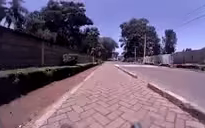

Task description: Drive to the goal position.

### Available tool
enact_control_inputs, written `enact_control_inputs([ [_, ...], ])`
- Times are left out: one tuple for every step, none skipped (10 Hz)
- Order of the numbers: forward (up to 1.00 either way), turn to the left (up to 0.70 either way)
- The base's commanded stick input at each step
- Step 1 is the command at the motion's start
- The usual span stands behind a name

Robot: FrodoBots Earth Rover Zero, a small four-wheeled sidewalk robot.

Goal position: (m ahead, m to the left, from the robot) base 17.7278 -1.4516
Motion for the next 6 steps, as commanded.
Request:
enact_control_inputs([
  [0.70, 0.00],
  [0.70, 0.00],
  [0.70, 0.00],
  [0.70, -0.02],
  [0.70, -0.07],
  [0.70, -0.12],
])
